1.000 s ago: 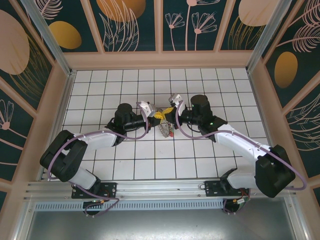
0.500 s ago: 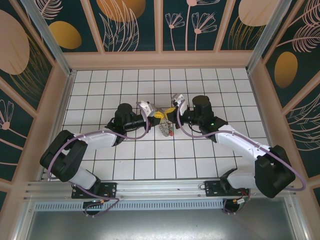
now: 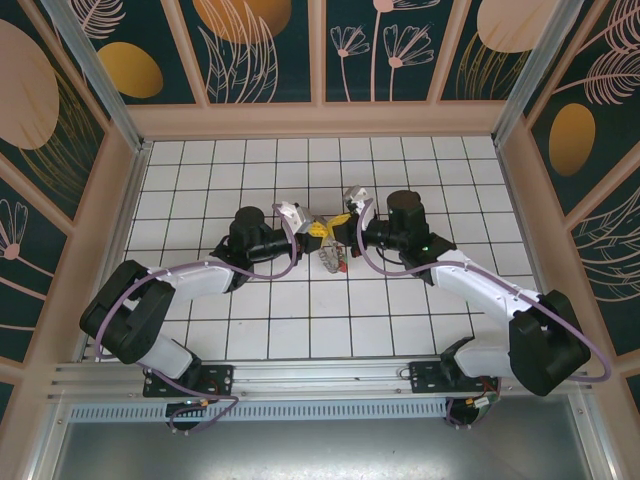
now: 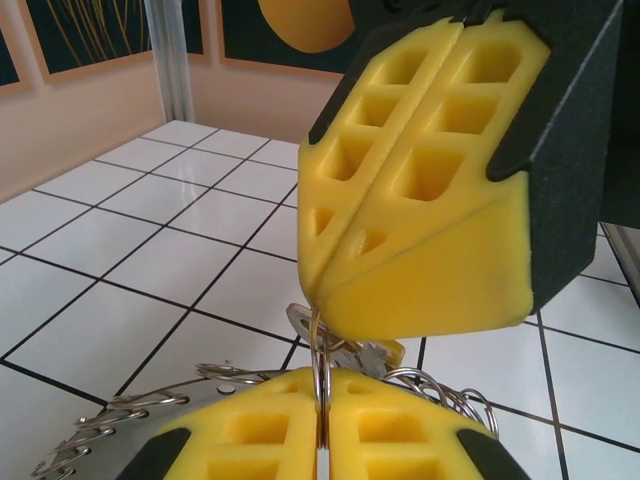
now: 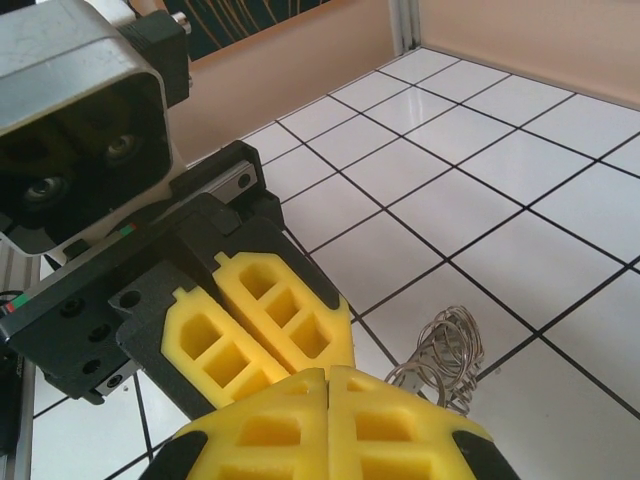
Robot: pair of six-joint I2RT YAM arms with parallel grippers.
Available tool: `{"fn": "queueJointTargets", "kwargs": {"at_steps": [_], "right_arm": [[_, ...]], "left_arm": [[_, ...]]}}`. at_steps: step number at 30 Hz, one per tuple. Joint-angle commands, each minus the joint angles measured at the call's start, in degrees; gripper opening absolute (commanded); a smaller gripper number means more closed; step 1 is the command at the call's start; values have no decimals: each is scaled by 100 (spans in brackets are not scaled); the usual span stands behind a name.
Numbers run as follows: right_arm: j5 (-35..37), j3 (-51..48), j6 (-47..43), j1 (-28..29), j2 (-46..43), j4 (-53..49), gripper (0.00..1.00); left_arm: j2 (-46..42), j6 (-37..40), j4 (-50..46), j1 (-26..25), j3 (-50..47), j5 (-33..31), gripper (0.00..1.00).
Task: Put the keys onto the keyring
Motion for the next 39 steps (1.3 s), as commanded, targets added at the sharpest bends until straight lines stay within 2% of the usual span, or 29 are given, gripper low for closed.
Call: {"fn": "queueJointTargets", "kwargs": {"at_steps": [1, 14, 19, 22, 29, 33, 39], "right_arm": [[-272, 289, -74, 70, -96, 308, 0], [44, 494, -409, 232, 52, -197, 0], [119, 587, -487, 285, 66, -312, 0], [167, 585, -502, 293, 23, -321, 0], [502, 318, -410, 196, -197, -193, 0], [209, 43, -5, -176, -202, 86, 0], [-27, -63, 50, -180, -228, 291, 0]], "left_arm": [[-43, 11, 91, 5, 7, 114, 12], [-36, 47, -25, 6, 45, 142, 15], [-26, 65, -44, 5, 62, 151, 10], [-22, 79, -45, 11, 71, 146, 0], [-59, 7, 168, 3, -29, 92, 0], [-65, -13, 229, 7, -34, 92, 0], [-27, -24, 248, 7, 7, 105, 0]]}}
